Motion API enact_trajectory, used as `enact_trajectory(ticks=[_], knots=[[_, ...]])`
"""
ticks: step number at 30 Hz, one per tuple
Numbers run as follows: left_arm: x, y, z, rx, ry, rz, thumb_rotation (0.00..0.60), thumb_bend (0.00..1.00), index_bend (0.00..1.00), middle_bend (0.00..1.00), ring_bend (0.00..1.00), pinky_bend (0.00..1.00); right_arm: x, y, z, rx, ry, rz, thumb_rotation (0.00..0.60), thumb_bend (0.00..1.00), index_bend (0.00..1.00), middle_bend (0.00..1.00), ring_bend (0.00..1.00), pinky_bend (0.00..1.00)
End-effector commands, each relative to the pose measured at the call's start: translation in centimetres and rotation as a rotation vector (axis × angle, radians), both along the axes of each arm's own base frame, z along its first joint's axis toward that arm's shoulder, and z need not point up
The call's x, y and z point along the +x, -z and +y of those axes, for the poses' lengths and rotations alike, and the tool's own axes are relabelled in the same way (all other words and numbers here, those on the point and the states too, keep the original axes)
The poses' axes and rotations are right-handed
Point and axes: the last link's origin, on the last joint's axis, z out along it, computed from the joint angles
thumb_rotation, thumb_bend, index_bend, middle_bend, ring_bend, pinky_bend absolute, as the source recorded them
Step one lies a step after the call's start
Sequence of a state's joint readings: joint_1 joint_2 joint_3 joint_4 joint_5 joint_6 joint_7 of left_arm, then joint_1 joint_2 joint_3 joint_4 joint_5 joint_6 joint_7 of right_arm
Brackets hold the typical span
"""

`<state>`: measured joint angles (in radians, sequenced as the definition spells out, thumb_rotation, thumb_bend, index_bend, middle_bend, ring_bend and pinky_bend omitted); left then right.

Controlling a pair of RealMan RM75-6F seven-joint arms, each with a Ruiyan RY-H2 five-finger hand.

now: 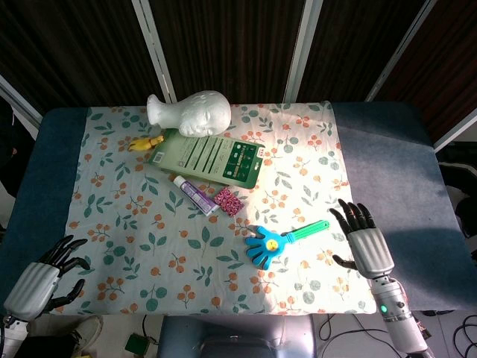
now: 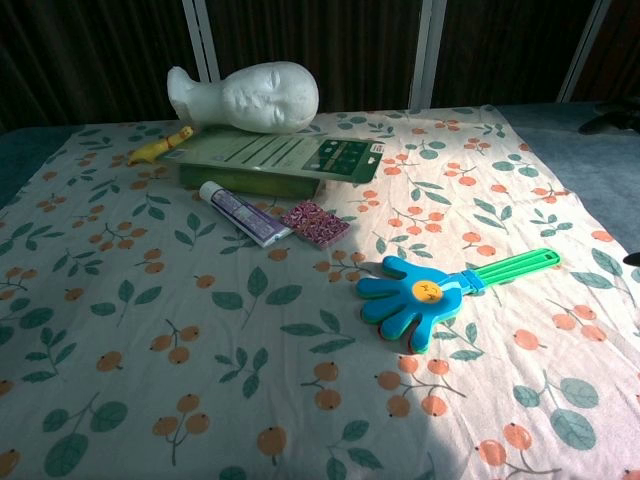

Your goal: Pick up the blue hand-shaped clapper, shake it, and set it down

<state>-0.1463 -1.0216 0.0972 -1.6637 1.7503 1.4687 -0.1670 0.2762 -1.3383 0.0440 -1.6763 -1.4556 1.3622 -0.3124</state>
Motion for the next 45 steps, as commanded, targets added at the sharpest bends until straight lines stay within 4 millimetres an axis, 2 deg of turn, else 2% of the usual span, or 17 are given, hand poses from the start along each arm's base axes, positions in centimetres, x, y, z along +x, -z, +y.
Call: enact_trajectory(ticks=[1,10,20,24,29,32,35,38,45], knots=[[0.1,0.0,-0.1,0.002,0.006,-0.002,0.600,0.43,0.43,0.13,0.05,0.26,0.1,0.1,-0.1,0.004,-0.007,-0.002,0.600,0.03,0.26,0.00,0.00,0.00],[0.1,0.2,0.0,-0.012,0.019,-0.010,0.600,0.43,0.42,0.13,0.05,0.26,0.7,1.1,-1.4,0.021,-0.020,0.011,0.600,0.03,0.40,0.00,0.00,0.00],[0.4,0.1,-0.5,-0.015,0.031,-0.006,0.600,0.43,0.42,0.13,0.05,0.26,1.1,5.6,-4.9,0.116,-0.012,-0.001,0.600,0.03,0.44,0.00,0.00,0.00],[0.3,0.0,-0.4,-0.012,0.020,-0.009,0.600,0.43,0.42,0.13,0.05,0.26,1.5,7.4,-5.6,0.153,-0.020,-0.002,0.600,0.03,0.48,0.00,0.00,0.00],[0.3,-0.2,-0.5,-0.006,0.023,-0.013,0.600,0.43,0.42,0.13,0.05,0.26,1.7,8.3,-5.7,0.172,-0.022,-0.004,0.600,0.03,0.51,0.00,0.00,0.00],[0.1,-0.3,-0.5,-0.007,0.016,-0.017,0.600,0.43,0.42,0.13,0.05,0.26,2.5,10.2,-6.4,0.203,-0.037,-0.002,0.600,0.05,0.53,0.00,0.00,0.00],[0.1,-0.4,-0.5,-0.005,0.013,-0.022,0.600,0.43,0.41,0.13,0.05,0.26,2.6,11.3,-6.9,0.205,-0.043,0.002,0.600,0.10,0.54,0.00,0.00,0.00],[0.1,-0.5,-0.5,-0.001,0.016,-0.025,0.600,0.43,0.41,0.13,0.05,0.26,2.7,12.2,-7.2,0.215,-0.044,-0.006,0.600,0.16,0.55,0.00,0.00,0.00],[0.0,-0.4,-0.5,-0.006,0.010,-0.019,0.600,0.43,0.42,0.13,0.05,0.26,2.9,13.0,-7.8,0.218,-0.052,-0.047,0.600,0.21,0.55,0.00,0.00,0.00]])
